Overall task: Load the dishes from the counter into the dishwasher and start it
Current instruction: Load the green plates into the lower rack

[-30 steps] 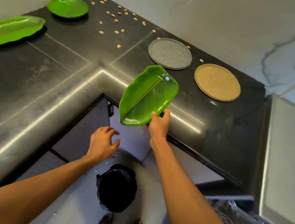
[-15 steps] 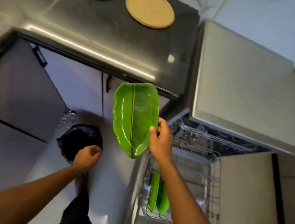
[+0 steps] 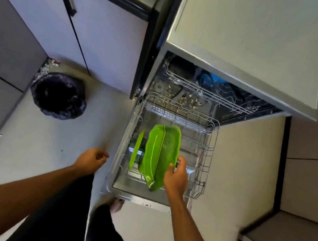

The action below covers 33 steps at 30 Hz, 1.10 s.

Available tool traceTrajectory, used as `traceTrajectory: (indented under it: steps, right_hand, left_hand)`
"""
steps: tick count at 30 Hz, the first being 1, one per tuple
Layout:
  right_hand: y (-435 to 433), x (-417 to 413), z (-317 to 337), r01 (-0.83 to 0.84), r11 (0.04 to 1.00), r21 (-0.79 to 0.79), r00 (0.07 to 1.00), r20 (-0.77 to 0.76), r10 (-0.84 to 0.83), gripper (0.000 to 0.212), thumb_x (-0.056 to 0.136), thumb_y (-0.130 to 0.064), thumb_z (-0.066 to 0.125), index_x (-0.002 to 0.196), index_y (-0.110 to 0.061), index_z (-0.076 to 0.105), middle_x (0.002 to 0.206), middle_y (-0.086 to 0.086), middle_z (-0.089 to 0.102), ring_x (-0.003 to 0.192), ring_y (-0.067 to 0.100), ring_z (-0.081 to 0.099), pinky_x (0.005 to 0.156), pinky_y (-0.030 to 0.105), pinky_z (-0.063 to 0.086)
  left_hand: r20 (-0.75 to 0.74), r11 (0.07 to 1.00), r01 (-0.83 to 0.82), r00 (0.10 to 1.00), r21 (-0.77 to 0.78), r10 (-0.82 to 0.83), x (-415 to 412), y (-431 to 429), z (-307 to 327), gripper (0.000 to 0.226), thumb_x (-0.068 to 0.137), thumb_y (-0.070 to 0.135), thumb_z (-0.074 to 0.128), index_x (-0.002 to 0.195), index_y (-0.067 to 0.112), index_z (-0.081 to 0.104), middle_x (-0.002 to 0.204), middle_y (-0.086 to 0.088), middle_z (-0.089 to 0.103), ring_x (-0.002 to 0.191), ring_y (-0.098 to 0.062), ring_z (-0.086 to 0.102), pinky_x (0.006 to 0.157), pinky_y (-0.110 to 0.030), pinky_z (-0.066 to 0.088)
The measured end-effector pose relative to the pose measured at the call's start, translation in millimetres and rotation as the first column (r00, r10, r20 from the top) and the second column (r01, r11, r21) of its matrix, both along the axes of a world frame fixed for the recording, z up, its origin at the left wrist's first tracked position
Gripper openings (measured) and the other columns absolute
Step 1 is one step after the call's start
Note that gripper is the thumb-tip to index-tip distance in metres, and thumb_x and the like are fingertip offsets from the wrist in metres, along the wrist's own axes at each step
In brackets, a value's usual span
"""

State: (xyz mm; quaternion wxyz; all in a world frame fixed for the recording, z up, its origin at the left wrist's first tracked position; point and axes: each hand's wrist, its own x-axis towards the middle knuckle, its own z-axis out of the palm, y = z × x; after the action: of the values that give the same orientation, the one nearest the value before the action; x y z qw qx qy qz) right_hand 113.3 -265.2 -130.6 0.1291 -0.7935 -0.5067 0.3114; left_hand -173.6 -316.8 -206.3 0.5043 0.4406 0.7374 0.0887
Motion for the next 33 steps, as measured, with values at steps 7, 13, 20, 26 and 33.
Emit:
traceTrajectory:
  steps: [7, 13, 20, 26, 33]
  right_hand:
    - [-18, 41, -35, 0.284, 0.941, -0.184, 0.958, 0.020, -0.285, 0.024, 0.097, -0.010, 0.054, 0.119, -0.019, 0.052, 0.091, 0.001, 0.063, 0.091, 0.034, 0.066, 0.075, 0.038, 0.049]
    - [-21, 74, -61, 0.415, 0.875, -0.248, 0.909, 0.069, -0.411, 0.018, 0.093, -0.015, 0.054, 0.104, -0.027, 0.046, 0.098, 0.007, 0.070, 0.091, 0.035, 0.065, 0.078, 0.040, 0.050]
    - [-15, 130, -96, 0.440, 0.866, -0.239, 0.897, 0.081, -0.434, 0.015, 0.093, -0.016, 0.056, 0.102, -0.025, 0.048, 0.101, 0.009, 0.068, 0.093, 0.036, 0.063, 0.080, 0.042, 0.050]
    - [-4, 201, -143, 0.386, 0.907, -0.168, 0.917, -0.036, -0.397, 0.016, 0.093, -0.017, 0.062, 0.103, -0.025, 0.052, 0.108, 0.003, 0.070, 0.095, 0.033, 0.065, 0.081, 0.039, 0.049]
    - [16, 271, -199, 0.319, 0.948, -0.012, 0.933, -0.170, -0.316, 0.022, 0.091, -0.019, 0.067, 0.102, -0.029, 0.051, 0.096, -0.005, 0.067, 0.086, 0.022, 0.066, 0.077, 0.044, 0.057]
  left_hand:
    - [0.007, 0.996, 0.013, 1.000, -0.089, -0.012, 31, -8, -15, 0.011, 0.091, 0.015, 0.064, 0.092, 0.021, 0.073, 0.090, -0.002, 0.073, 0.085, -0.021, 0.067, 0.082, -0.036, 0.055]
    - [-0.007, 0.979, 0.165, 0.986, -0.123, -0.167, 58, 10, -37, 0.017, 0.093, 0.016, 0.060, 0.105, 0.017, 0.072, 0.101, -0.005, 0.072, 0.093, -0.023, 0.066, 0.083, -0.032, 0.053]
    - [-0.034, 0.963, 0.236, 0.970, -0.134, -0.242, 118, 26, -61, 0.019, 0.091, 0.023, 0.061, 0.106, 0.023, 0.072, 0.106, -0.002, 0.073, 0.095, -0.020, 0.067, 0.081, -0.027, 0.050]
    - [-0.064, 0.944, 0.303, 0.948, -0.131, -0.313, 207, 26, -94, 0.022, 0.092, 0.020, 0.059, 0.112, 0.020, 0.071, 0.108, 0.002, 0.070, 0.095, -0.015, 0.066, 0.080, -0.021, 0.045]
    - [-0.087, 0.915, 0.354, 0.923, -0.196, -0.375, 304, 20, -152, 0.030, 0.089, 0.024, 0.064, 0.119, 0.020, 0.064, 0.123, -0.003, 0.066, 0.115, -0.021, 0.061, 0.094, -0.028, 0.047]
